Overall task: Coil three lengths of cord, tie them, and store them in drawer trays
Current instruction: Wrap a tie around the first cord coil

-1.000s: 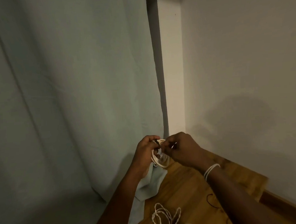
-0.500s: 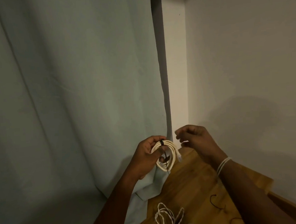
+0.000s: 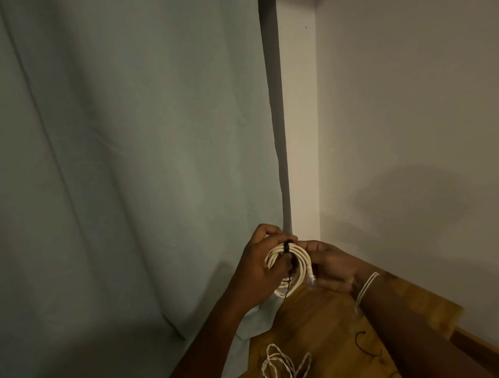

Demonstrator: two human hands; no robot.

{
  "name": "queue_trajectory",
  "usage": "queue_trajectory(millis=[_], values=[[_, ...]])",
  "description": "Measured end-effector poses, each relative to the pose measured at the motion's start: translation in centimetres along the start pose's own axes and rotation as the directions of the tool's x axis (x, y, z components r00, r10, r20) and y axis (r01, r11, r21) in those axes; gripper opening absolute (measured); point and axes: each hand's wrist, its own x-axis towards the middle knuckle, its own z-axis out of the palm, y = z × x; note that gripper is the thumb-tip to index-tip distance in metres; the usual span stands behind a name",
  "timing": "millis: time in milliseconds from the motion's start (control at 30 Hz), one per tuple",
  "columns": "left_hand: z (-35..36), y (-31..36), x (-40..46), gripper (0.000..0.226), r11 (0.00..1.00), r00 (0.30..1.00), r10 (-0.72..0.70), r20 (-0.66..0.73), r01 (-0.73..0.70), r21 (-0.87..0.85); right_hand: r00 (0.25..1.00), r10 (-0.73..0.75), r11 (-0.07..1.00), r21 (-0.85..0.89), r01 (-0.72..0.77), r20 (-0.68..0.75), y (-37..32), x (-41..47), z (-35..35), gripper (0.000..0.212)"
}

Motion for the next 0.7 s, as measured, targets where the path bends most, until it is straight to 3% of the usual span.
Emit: queue_trajectory(millis=[133,267,467,567,700], values=[[-0.2,-0.3,-0.2,0.024,0.998,0.997,-0.042,0.059,0.045,-0.049,0.996,-0.058,0.985,-0.164,0.047,-0.061,0.0,0.6,-0.9,0.04],[-0.7,-0.6,-0.6,0.026,0.985,0.983,-0.124,0.135,0.138,-0.103,0.967,-0.175,0.924,-0.37,0.097,-0.184,-0.9,0.7,-1.3,0.026],[-0.5,-1.1,-0.5,0.018,0.96,0.96,-0.235,0.154,0.254,-0.118,0.893,-0.351,0.865,-0.463,0.195,-0.28,-1.9,0.2,-0.6,0.017],[-0.4,-1.0,-0.3,0.019,0.952,0.954,-0.249,0.168,0.273,-0.135,0.886,-0.385,0.871,-0.421,0.255,-0.258,-1.7,0.1,-0.3,0.013],[-0.3,-0.7,-0.2,0.017,0.946,0.953,-0.242,0.18,0.273,-0.174,0.927,-0.338,0.926,-0.231,0.297,-0.162,-1.5,-0.6,-0.3,0.012]])
